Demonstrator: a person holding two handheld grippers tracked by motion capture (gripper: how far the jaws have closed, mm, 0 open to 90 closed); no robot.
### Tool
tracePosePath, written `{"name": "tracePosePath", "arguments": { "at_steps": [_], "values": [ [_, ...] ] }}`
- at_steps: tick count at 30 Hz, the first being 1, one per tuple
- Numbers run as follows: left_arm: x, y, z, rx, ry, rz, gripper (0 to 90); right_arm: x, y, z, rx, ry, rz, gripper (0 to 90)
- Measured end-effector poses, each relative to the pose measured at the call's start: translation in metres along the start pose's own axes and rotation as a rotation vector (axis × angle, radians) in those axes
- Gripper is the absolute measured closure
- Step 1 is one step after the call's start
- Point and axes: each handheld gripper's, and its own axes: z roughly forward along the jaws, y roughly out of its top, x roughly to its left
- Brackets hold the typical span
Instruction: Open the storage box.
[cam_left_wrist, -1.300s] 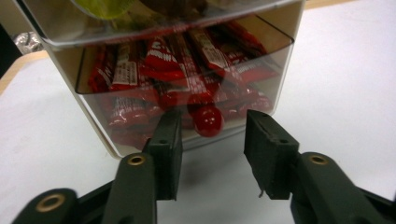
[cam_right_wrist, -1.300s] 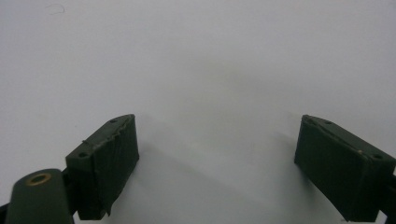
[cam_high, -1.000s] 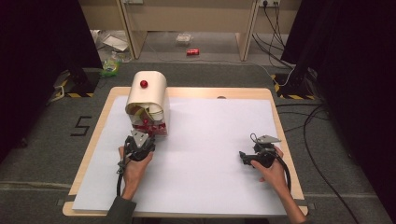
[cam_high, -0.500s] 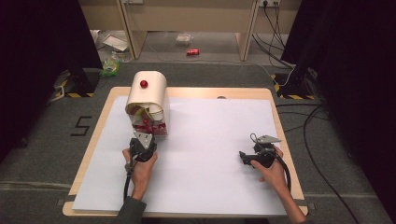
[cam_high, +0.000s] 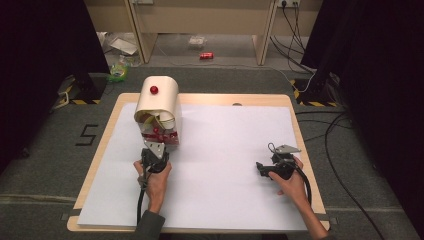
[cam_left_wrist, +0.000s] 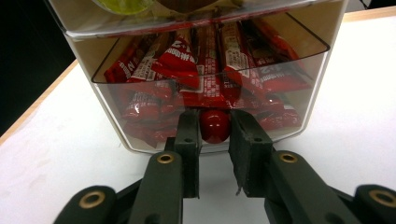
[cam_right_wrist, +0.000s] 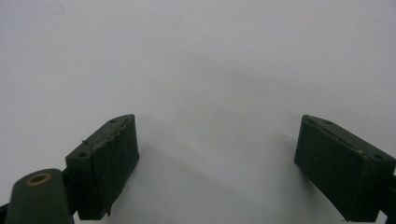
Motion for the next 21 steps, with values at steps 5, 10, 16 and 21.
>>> {"name": "tracePosePath", "arguments": {
  "at_steps": [5,10,16,21],
  "values": [
    [0.000,-0.002,0.000,-0.010,-0.001,0.024,73.4,0.000,0.000,0.000,0.000,0.000,0.000,13.7],
    [0.002,-0.003,-0.002,-0.007,-0.019,0.036,73.3,0.000,0.000,0.000,0.000,0.000,0.000,13.7],
    [0.006,-0.005,-0.011,0.003,-0.049,0.070,73.3,0.000,0.000,0.000,0.000,0.000,0.000,13.7],
    [0.008,-0.007,-0.025,-0.019,-0.065,0.099,89.3,0.000,0.000,0.000,0.000,0.000,0.000,13.7]
  ]
}}
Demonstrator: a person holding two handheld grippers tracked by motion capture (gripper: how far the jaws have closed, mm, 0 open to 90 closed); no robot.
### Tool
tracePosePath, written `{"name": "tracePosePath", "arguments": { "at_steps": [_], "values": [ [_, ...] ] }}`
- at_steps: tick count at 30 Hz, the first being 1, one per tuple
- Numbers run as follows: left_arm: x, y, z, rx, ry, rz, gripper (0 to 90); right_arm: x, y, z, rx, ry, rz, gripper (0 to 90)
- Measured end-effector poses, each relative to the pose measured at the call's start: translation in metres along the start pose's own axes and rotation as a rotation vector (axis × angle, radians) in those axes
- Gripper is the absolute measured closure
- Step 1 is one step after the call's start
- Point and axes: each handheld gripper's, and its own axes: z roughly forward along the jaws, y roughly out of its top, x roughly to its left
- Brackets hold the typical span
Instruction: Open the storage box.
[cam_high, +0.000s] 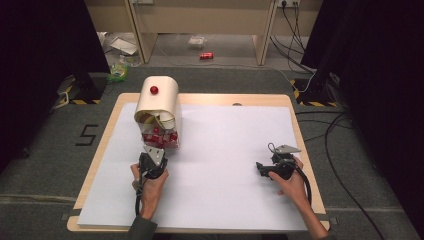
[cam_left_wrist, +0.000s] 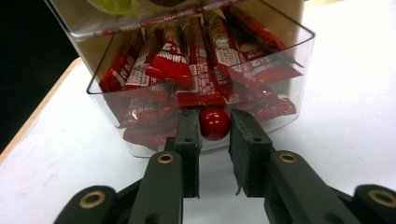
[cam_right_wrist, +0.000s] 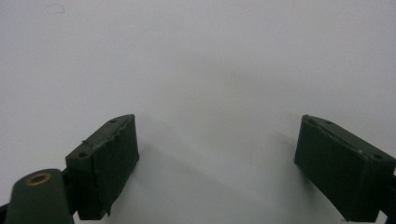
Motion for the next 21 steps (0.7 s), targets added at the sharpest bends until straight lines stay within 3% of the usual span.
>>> {"name": "tracePosePath", "arguments": {
  "at_steps": [2,4,6,7,12,17,19,21],
  "values": [
    [0.000,-0.001,-0.008,-0.020,-0.021,-0.008,89.3,0.000,0.000,0.000,0.000,0.000,0.000,13.7],
    [-0.002,-0.004,-0.010,-0.002,-0.070,-0.022,88.0,0.000,0.000,0.000,0.000,0.000,0.000,13.7],
    [-0.002,-0.006,-0.010,0.004,-0.070,-0.012,86.2,0.000,0.000,0.000,0.000,0.000,0.000,13.7],
    [-0.002,-0.006,-0.010,0.008,-0.076,-0.011,80.5,0.000,0.000,0.000,0.000,0.000,-0.001,13.7],
    [0.000,-0.003,-0.006,0.019,-0.103,-0.055,70.0,0.000,0.000,0.000,0.000,0.000,0.000,13.7],
    [-0.001,0.000,-0.001,0.012,-0.083,-0.059,59.5,0.000,0.000,0.000,0.000,0.000,0.000,13.7],
    [-0.001,0.002,0.000,0.008,-0.062,-0.044,59.2,0.000,0.000,0.000,0.000,0.000,-0.001,13.7],
    [-0.001,0.003,0.002,0.007,-0.056,-0.054,57.7,0.000,0.000,0.000,0.000,0.000,0.000,13.7]
  ]
}}
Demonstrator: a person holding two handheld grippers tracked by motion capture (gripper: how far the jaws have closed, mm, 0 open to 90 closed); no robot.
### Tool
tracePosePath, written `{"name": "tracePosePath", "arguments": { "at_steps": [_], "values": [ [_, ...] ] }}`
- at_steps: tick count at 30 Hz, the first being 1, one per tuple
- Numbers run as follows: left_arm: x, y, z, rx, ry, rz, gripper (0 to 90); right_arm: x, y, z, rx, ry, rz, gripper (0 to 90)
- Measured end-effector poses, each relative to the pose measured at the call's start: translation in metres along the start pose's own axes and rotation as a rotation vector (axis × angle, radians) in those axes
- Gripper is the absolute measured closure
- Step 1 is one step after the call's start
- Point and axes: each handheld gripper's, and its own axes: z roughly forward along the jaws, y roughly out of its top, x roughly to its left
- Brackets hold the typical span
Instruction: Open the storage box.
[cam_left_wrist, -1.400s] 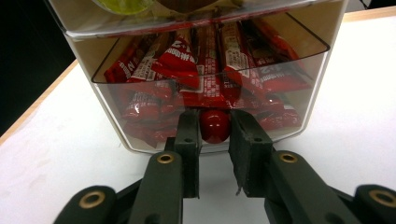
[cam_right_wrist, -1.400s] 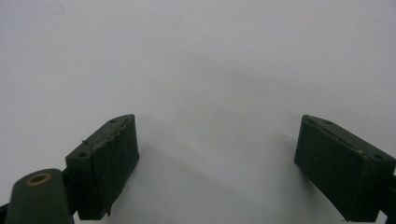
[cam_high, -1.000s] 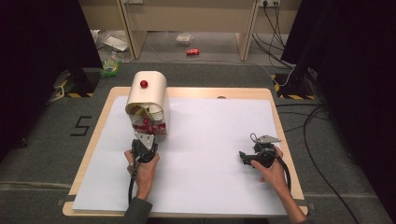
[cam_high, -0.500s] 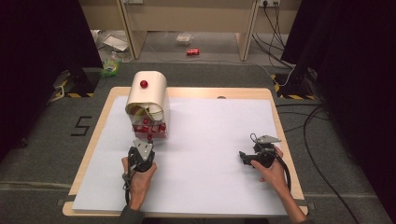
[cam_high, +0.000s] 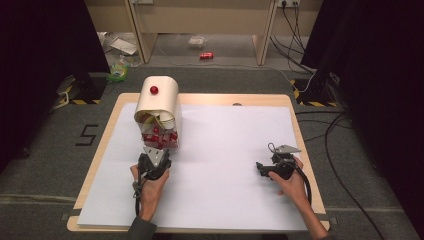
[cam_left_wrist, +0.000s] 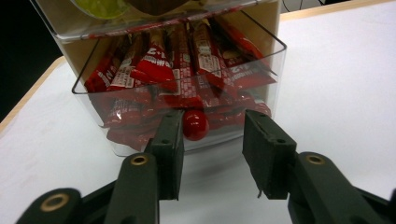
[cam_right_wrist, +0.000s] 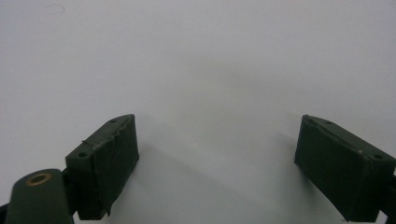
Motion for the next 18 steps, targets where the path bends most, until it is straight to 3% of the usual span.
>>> {"name": "tracePosePath", "arguments": {
  "at_steps": [7,13,16,18],
  "values": [
    [0.0001,-0.0012,0.0078,-0.006,0.056,-0.013,60.0,0.0000,0.0000,0.0000,0.000,0.000,0.000,13.7],
    [-0.0003,-0.0027,0.0095,0.002,0.083,-0.016,71.4,0.0001,0.0000,0.0000,0.000,0.000,0.000,13.7],
    [-0.0050,-0.0038,0.0101,-0.004,0.113,0.012,73.2,0.0000,0.0000,0.0000,0.000,0.000,0.000,13.7],
    [-0.0041,-0.0040,0.0095,-0.004,0.106,0.014,73.3,-0.0002,0.0000,0.0000,-0.001,0.000,-0.003,13.7]
  ]
}}
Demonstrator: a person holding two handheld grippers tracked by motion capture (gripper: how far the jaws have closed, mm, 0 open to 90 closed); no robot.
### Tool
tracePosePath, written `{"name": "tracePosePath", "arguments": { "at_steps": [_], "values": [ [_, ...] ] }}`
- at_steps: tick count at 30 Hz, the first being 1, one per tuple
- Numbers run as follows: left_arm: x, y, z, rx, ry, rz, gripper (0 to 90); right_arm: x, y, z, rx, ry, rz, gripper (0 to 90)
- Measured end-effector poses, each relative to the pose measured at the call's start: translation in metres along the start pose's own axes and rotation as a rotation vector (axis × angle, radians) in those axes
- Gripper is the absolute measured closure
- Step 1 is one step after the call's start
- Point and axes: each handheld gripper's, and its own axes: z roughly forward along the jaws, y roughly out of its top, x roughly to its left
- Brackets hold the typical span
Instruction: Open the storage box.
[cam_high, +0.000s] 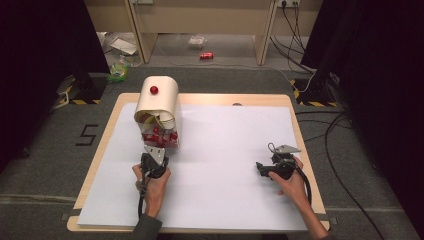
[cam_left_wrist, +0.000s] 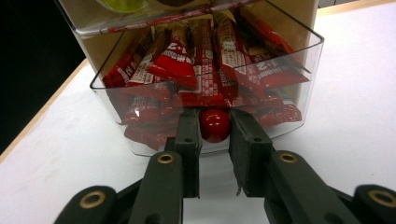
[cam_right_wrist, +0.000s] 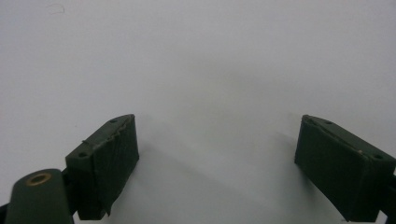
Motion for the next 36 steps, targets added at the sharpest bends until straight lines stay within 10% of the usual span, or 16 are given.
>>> {"name": "tracePosePath", "arguments": {
  "at_steps": [13,16,36],
  "values": [
    [0.008,-0.010,-0.028,-0.004,-0.073,-0.028,73.5,0.000,0.000,0.000,0.000,0.000,-0.003,13.8],
    [0.009,-0.012,-0.039,-0.020,-0.089,-0.024,88.7,0.000,0.000,0.000,0.000,0.000,-0.002,13.7],
    [0.028,0.025,-0.043,-0.051,-0.290,0.023,51.0,0.000,0.000,0.000,0.001,0.000,0.001,13.7]
  ]
}}
